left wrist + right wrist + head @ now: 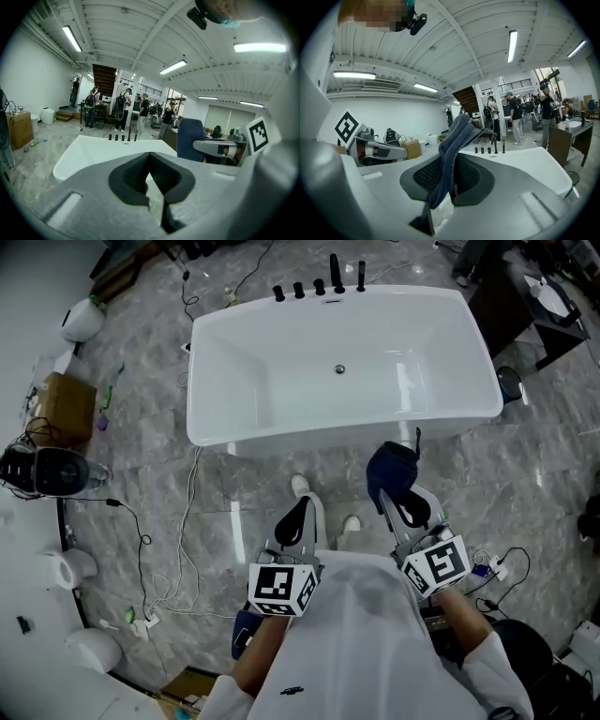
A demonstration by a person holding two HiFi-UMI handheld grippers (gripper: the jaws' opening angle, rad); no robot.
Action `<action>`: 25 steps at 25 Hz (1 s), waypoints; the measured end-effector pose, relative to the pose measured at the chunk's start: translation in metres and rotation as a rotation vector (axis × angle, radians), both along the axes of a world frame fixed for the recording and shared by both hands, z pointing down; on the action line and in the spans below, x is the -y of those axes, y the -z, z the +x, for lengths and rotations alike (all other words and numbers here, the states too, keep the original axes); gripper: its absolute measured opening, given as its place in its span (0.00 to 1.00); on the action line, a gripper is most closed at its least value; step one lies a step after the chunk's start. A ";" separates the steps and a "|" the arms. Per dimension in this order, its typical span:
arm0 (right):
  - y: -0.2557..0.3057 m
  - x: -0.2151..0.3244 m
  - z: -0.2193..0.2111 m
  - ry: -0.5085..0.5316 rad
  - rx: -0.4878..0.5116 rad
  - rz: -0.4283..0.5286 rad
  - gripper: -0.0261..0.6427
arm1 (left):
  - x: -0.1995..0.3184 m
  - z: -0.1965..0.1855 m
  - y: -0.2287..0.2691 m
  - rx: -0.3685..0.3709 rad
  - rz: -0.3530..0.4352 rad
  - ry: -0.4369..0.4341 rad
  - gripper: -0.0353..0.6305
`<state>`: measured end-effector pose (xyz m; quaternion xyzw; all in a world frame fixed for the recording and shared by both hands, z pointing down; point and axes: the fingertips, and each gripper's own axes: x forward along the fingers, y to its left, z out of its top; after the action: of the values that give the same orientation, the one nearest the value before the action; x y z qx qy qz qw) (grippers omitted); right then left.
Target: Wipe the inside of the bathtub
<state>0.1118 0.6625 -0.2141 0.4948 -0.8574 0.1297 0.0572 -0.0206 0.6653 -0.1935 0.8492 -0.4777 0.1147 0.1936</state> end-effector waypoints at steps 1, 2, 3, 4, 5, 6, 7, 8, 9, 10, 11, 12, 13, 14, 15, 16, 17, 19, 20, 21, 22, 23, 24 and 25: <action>0.001 0.005 -0.003 -0.001 0.000 0.002 0.14 | 0.006 -0.002 0.000 0.004 0.000 -0.005 0.05; 0.001 0.011 -0.008 0.002 0.001 0.004 0.14 | 0.014 -0.004 0.001 0.008 0.003 -0.012 0.05; 0.000 0.019 -0.012 0.009 0.005 0.004 0.14 | 0.022 -0.006 0.002 0.013 0.009 -0.019 0.05; -0.002 0.027 -0.017 0.019 0.008 0.004 0.14 | 0.032 -0.007 0.003 0.018 0.018 -0.024 0.05; -0.004 0.037 -0.022 0.031 0.008 0.002 0.14 | 0.041 -0.007 0.003 0.019 0.025 -0.028 0.05; -0.008 0.047 -0.025 0.040 0.002 -0.003 0.14 | 0.052 -0.007 0.002 0.017 0.028 -0.030 0.05; -0.012 0.057 -0.029 0.046 -0.010 -0.009 0.14 | 0.062 -0.008 -0.001 0.011 0.025 -0.031 0.05; -0.015 0.068 -0.033 0.051 -0.026 -0.012 0.14 | 0.074 -0.010 -0.005 0.006 0.019 -0.031 0.05; -0.017 0.080 -0.038 0.055 -0.042 -0.012 0.14 | 0.087 -0.013 -0.009 0.003 0.011 -0.031 0.05; -0.018 0.093 -0.044 0.061 -0.054 -0.009 0.14 | 0.101 -0.017 -0.013 0.005 0.004 -0.033 0.05; -0.020 0.106 -0.049 0.069 -0.059 -0.005 0.14 | 0.116 -0.021 -0.018 0.008 -0.001 -0.035 0.05; -0.022 0.120 -0.056 0.076 -0.058 -0.002 0.14 | 0.133 -0.025 -0.022 0.013 -0.003 -0.037 0.05; -0.024 0.137 -0.063 0.081 -0.053 0.000 0.14 | 0.152 -0.031 -0.026 0.017 -0.003 -0.037 0.05; -0.026 0.156 -0.072 0.084 -0.042 0.002 0.14 | 0.173 -0.038 -0.030 0.021 -0.003 -0.036 0.05; -0.027 0.175 -0.082 0.086 -0.032 0.001 0.14 | 0.193 -0.046 -0.035 0.022 -0.005 -0.035 0.05; -0.029 0.192 -0.091 0.092 -0.032 -0.006 0.14 | 0.212 -0.053 -0.039 0.020 -0.010 -0.033 0.05; -0.033 0.207 -0.099 0.102 -0.049 -0.018 0.14 | 0.228 -0.060 -0.043 0.017 -0.019 -0.034 0.05; -0.040 0.237 -0.114 0.120 -0.086 -0.042 0.14 | 0.260 -0.074 -0.045 0.015 -0.028 -0.040 0.05; -0.039 0.253 -0.123 0.122 -0.084 -0.037 0.14 | 0.276 -0.081 -0.044 0.015 -0.025 -0.043 0.05; -0.035 0.270 -0.132 0.120 -0.073 -0.025 0.14 | 0.291 -0.088 -0.042 0.016 -0.018 -0.048 0.05; -0.033 0.286 -0.142 0.118 -0.065 -0.013 0.14 | 0.306 -0.094 -0.039 0.015 -0.006 -0.053 0.05; -0.032 0.301 -0.151 0.119 -0.067 -0.005 0.14 | 0.320 -0.098 -0.038 0.007 0.009 -0.055 0.05; -0.034 0.315 -0.159 0.122 -0.077 -0.002 0.14 | 0.335 -0.103 -0.037 -0.005 0.023 -0.053 0.05; -0.037 0.329 -0.167 0.127 -0.087 -0.002 0.14 | 0.349 -0.107 -0.039 -0.017 0.031 -0.051 0.05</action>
<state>-0.0549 0.3331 -0.1767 0.4448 -0.8835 0.1048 0.1031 -0.1278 0.3166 -0.1547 0.8650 -0.4560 0.1051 0.1813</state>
